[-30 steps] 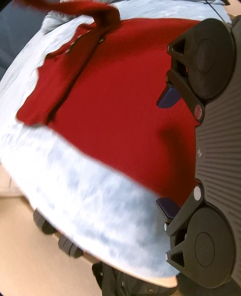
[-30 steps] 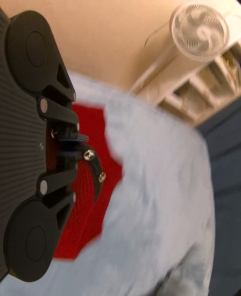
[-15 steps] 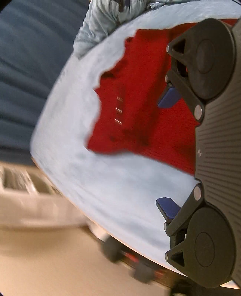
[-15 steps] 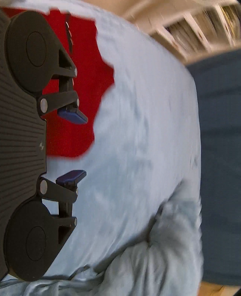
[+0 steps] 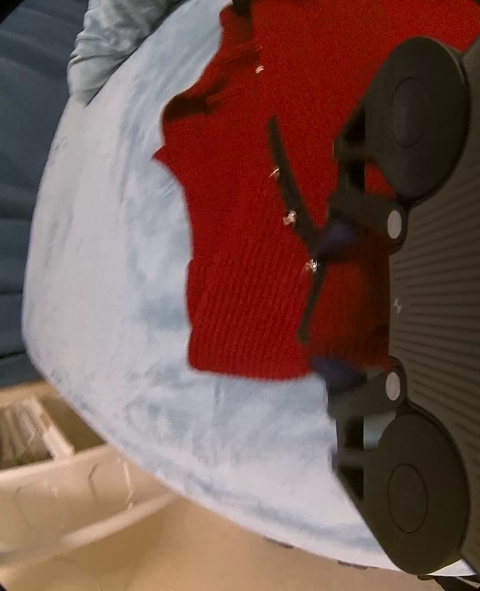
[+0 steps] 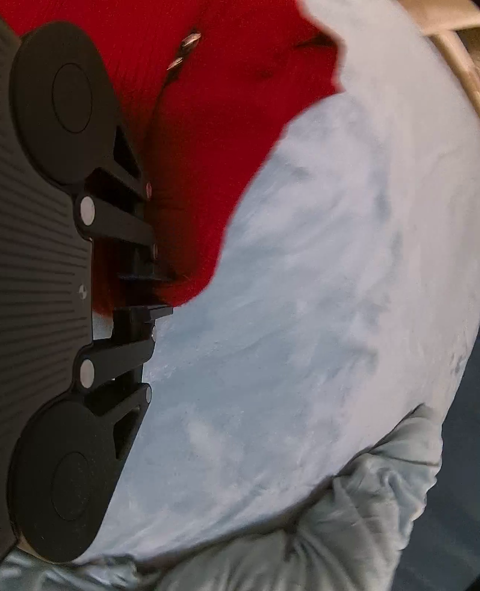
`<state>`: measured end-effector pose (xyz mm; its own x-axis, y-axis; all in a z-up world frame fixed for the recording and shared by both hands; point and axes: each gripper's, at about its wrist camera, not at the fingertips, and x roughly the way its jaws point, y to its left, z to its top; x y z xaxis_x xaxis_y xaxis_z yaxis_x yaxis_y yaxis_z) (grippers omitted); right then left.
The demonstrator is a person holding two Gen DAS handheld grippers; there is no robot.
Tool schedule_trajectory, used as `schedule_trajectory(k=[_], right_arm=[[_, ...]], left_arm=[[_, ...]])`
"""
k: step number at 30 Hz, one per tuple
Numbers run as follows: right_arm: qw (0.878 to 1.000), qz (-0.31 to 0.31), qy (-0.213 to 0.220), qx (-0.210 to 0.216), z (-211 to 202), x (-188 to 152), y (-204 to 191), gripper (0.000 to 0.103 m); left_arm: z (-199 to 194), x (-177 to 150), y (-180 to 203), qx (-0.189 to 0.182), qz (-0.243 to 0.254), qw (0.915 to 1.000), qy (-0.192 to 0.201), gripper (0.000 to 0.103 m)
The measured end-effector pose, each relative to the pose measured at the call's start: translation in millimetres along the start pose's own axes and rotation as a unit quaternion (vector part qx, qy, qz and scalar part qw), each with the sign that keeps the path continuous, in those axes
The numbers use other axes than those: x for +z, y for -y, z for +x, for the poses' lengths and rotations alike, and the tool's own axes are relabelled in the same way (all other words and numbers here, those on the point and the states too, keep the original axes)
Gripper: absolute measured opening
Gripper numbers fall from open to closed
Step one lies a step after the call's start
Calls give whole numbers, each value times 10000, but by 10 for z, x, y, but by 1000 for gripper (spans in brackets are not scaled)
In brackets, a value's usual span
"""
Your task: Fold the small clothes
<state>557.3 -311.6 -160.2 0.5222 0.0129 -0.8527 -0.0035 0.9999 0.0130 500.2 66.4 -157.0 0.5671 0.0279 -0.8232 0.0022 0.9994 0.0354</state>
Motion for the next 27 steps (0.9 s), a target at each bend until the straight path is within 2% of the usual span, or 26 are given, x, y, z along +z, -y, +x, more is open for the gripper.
schedule_trajectory(k=[1,2,3,4,6,7,8,9,10,11,12,13,14,15,16,17,18,19,21,24,25,27], right_arm=[[9967,576,138,548,-138,80,171,5],[9874,1193,295,1001,-225,148,383,5],[9749,1796,534,1202,-264,193,620,5],[9676,2140,680,1151,-255,203,766,0],[9596,2600,932,532,-192,167,964,0],[9590,2670,902,297,-143,135,1005,0],[9614,2605,858,200,-107,92,1002,0],[9646,2456,905,309,-117,51,957,5],[9689,2224,930,563,-142,17,883,5],[9736,1944,869,819,-175,-4,784,10],[9786,1648,752,974,-201,-13,666,27],[9831,1398,655,981,-226,-20,541,36],[9866,1173,592,970,-236,-19,432,52],[9906,863,541,915,-212,-13,303,56],[9949,585,438,692,-156,-7,182,56],[9985,326,214,393,-83,-2,70,56],[10000,5,-82,45,33,-27,-42,18],[9991,-356,-164,-183,109,-70,-126,4],[9973,-606,182,-385,114,-155,-170,0],[9968,-136,697,-374,23,-238,-13,0],[9956,-47,902,-243,-14,-250,58,0],[9911,191,1244,438,-184,-241,163,5]], left_arm=[[-17,-16,-61,-50,-124,9999,97,40],[-7,-18,-111,-94,-195,9997,107,37],[6,-26,-159,-153,-271,9994,127,36],[16,-26,-195,-203,-332,9991,156,36],[22,-19,-215,-234,-369,9989,191,36],[-4,-18,-209,-251,-379,9987,217,36],[-39,-27,-194,-258,-361,9987,257,36],[-48,-31,-190,-273,-312,9987,289,36],[-55,-40,-185,-282,-251,9988,303,36],[-54,-51,-184,-296,-207,9989,310,36],[-52,-55,-192,-320,-196,9988,321,36],[-59,-56,-205,-356,-218,9986,328,36],[-66,-54,-218,-383,-253,9984,324,36],[-72,-52,-228,-406,-290,9982,324,36],[-78,-47,-230,-411,-294,9982,326,36],[-88,-44,-226,-406,-276,9982,331,35],[-105,-43,-223,-400,-257,9982,356,33],[-143,-38,-218,-405,-231,9980,419,31],[-235,-16,-213,-430,-203,9975,530,28],[-460,53,-202,-631,-267,9947,765,27],[-520,76,-192,-691,-242,9938,832,27],[-558,107,-170,-697,-145,9938,851,27]])
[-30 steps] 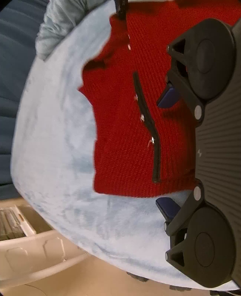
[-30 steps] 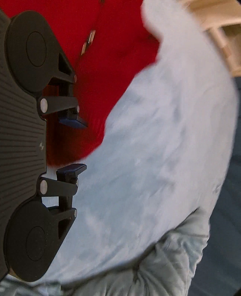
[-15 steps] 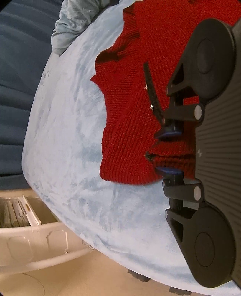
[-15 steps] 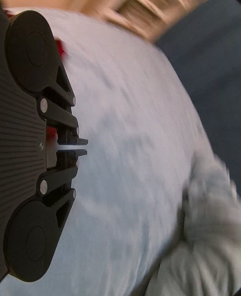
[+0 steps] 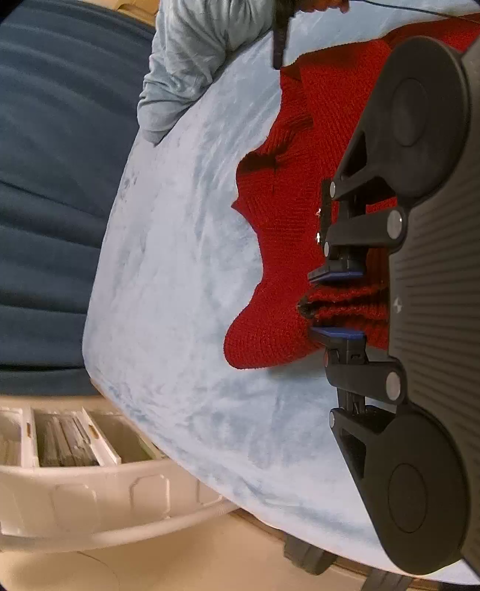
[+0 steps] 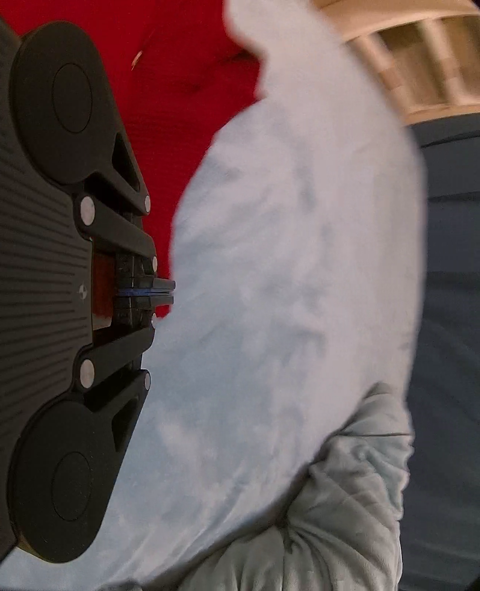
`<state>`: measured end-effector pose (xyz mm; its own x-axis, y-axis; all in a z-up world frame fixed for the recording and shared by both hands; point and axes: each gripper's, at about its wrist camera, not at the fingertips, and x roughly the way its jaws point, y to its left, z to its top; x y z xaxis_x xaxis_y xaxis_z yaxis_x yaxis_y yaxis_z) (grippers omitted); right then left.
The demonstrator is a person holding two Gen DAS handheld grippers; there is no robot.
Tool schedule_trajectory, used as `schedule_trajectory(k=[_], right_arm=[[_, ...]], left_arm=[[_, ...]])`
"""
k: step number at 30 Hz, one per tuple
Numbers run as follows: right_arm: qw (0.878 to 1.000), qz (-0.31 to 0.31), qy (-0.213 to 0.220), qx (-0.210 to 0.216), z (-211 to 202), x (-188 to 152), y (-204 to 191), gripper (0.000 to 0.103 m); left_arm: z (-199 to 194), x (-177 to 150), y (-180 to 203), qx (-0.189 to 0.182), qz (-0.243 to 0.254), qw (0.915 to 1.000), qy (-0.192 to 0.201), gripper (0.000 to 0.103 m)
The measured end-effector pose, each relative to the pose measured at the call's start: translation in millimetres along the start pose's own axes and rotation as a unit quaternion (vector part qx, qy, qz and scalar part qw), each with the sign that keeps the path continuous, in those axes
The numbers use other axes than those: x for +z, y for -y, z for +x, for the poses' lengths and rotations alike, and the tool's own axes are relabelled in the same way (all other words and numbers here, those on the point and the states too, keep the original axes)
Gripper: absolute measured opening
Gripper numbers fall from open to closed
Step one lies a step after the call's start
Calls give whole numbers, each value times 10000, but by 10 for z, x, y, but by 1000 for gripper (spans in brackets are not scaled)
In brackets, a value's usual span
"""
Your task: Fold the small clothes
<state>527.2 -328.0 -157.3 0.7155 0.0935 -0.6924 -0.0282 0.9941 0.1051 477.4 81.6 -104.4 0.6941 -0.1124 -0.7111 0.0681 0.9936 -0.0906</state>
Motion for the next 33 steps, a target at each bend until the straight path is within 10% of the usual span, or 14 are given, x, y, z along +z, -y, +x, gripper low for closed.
schedule_trajectory(k=[3,5,10,14,17,20,23,27,33], right_arm=[[9994,175,-92,277,-68,94,58,35],[9983,175,-531,168,57,160,31,35],[9875,-503,-1446,-382,411,84,-195,33],[9821,-801,-1623,-532,465,13,-229,3],[9913,-671,-1026,-482,253,111,-168,0],[9992,152,256,-275,-222,304,87,0],[9997,-81,132,168,-225,352,137,0],[9932,-499,-1040,148,163,222,19,21],[9890,-832,-1102,-536,426,-75,-79,44]], left_arm=[[231,-93,-25,292,161,9985,-445,27],[368,-208,-85,333,63,9976,-602,31],[290,-219,-29,329,187,9982,-463,41],[211,-254,57,355,633,9963,-451,38],[104,-283,55,380,759,9960,-273,8],[-56,-260,2,252,546,9982,-48,7],[-51,-227,39,264,655,9975,17,7],[137,-263,78,357,759,9962,-238,7],[97,-329,93,199,882,9957,-179,7]])
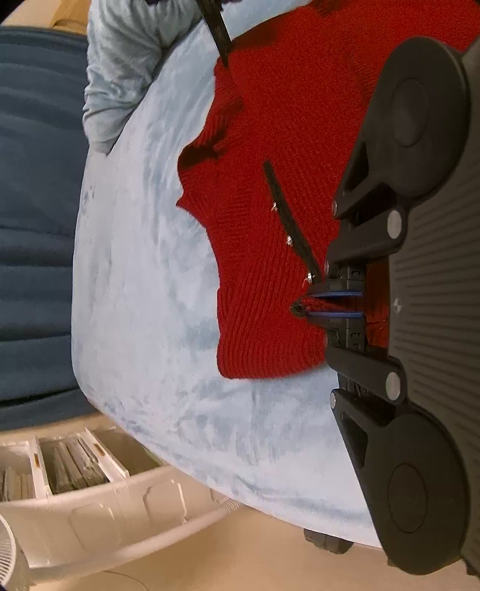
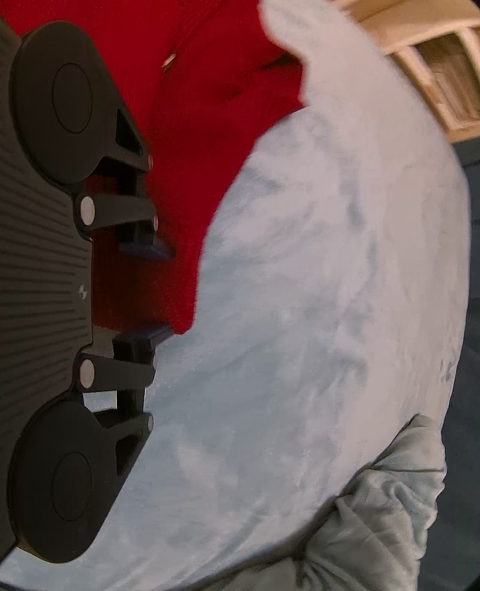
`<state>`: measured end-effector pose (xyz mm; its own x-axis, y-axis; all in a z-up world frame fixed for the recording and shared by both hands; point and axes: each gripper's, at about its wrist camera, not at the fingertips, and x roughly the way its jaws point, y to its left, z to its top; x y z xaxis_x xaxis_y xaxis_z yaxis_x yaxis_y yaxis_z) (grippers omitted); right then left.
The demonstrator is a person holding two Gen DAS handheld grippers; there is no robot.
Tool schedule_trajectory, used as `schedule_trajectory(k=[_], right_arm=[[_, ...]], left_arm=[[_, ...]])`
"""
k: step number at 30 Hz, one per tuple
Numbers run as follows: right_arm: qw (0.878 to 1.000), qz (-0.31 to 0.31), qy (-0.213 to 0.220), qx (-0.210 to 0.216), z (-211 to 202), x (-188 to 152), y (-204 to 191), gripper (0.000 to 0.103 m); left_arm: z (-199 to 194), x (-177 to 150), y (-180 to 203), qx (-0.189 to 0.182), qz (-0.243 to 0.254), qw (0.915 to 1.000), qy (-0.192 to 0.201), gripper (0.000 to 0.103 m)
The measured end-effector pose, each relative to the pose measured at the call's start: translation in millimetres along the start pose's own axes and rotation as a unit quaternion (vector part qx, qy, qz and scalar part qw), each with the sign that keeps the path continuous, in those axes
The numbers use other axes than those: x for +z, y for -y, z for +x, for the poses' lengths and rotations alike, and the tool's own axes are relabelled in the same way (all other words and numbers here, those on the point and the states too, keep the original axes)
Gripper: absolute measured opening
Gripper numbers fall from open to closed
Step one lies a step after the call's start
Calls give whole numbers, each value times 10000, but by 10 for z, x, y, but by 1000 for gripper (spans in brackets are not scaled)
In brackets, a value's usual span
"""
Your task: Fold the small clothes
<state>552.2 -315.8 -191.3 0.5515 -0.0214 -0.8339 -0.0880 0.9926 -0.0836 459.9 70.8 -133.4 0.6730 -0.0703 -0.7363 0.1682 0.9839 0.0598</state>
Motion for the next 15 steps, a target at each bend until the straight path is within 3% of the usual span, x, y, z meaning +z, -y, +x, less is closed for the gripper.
schedule_trajectory(k=[2,3,6,11,13,15], right_arm=[[10000,-45,32,13,34,-22,0,41],[10000,-40,35,59,24,-29,17,15],[9990,-153,379,187,-190,-11,119,13],[9846,917,1197,879,-621,-9,496,12],[9798,1351,1165,908,-501,-47,589,12],[9766,1932,750,574,-191,-119,646,15]], left_arm=[[-14,-15,-8,-29,56,10000,0,7],[-26,-20,-15,-53,58,10000,20,7],[-122,-17,-41,-66,7,9998,190,6],[-323,93,-169,-117,-358,9975,592,6],[-229,136,-210,-28,-437,9975,557,6],[30,145,-241,102,-457,9984,330,7]])
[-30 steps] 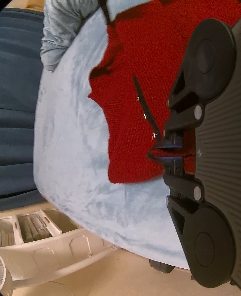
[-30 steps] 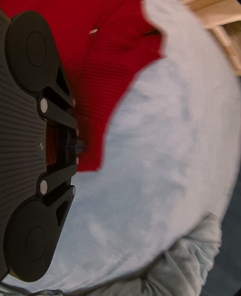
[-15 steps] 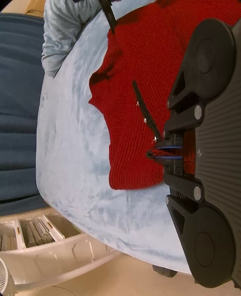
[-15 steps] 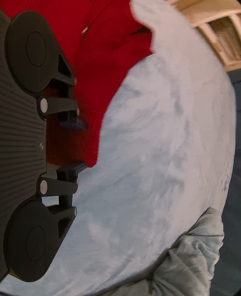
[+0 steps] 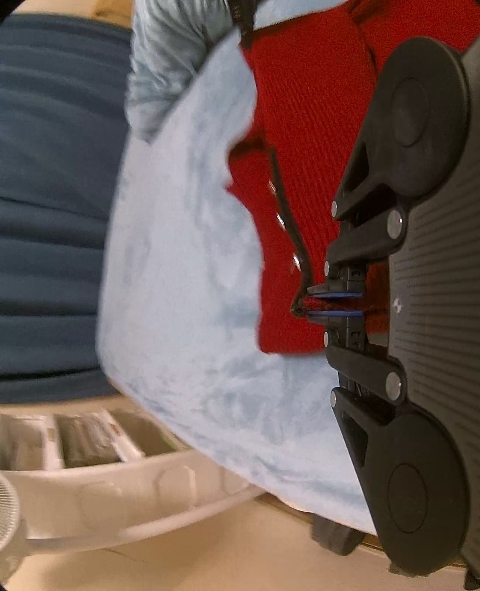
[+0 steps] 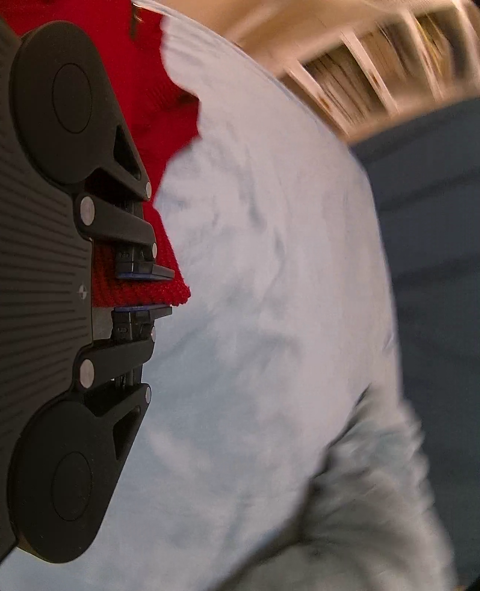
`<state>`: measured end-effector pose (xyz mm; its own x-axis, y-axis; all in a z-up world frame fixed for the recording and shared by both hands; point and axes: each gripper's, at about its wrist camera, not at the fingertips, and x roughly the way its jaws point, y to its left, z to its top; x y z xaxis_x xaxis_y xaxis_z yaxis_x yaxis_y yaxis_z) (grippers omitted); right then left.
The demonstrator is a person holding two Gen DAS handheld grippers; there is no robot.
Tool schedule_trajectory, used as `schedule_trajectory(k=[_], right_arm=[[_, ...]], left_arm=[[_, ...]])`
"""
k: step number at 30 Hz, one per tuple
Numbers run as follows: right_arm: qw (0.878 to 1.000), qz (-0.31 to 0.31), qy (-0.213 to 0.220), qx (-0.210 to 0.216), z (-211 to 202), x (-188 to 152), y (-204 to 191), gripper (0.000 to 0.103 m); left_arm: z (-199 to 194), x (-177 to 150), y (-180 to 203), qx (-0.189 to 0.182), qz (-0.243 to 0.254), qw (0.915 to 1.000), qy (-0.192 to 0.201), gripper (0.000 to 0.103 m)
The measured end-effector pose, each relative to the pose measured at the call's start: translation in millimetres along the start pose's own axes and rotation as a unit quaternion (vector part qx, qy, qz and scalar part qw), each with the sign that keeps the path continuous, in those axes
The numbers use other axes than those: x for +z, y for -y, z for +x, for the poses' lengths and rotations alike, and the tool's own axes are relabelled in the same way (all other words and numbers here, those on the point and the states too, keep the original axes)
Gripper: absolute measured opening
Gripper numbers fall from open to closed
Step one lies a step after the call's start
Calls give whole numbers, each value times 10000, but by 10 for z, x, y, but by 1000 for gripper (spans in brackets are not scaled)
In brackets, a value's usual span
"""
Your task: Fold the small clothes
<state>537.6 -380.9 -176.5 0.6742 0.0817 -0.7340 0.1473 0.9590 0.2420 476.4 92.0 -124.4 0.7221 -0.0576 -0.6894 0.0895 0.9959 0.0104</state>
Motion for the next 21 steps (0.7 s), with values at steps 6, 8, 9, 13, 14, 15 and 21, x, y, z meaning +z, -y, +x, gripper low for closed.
schedule_trajectory(k=[6,8,9,13,14,15,21], right_arm=[[9974,-18,261,-677,20,-239,-91,50],[9969,-278,396,-620,-198,-279,-124,51],[9961,-410,542,-554,-366,-330,-141,54],[9958,-604,608,314,-912,-729,-137,68],[9950,-751,384,535,-943,-871,-156,69],[9939,-969,92,527,-912,-1022,-198,69],[9986,-199,-370,-313,-660,-1380,48,90]], left_arm=[[338,-151,-5,514,217,9984,-114,67],[185,-200,-86,499,66,9987,52,99],[86,-245,-126,473,-26,9988,156,99],[-209,-524,-236,221,-255,9994,-76,99],[-255,-606,-237,173,-300,9993,-167,99],[-271,-709,-235,135,-298,9989,-336,99],[-268,-1092,-194,803,-151,9927,-891,103]])
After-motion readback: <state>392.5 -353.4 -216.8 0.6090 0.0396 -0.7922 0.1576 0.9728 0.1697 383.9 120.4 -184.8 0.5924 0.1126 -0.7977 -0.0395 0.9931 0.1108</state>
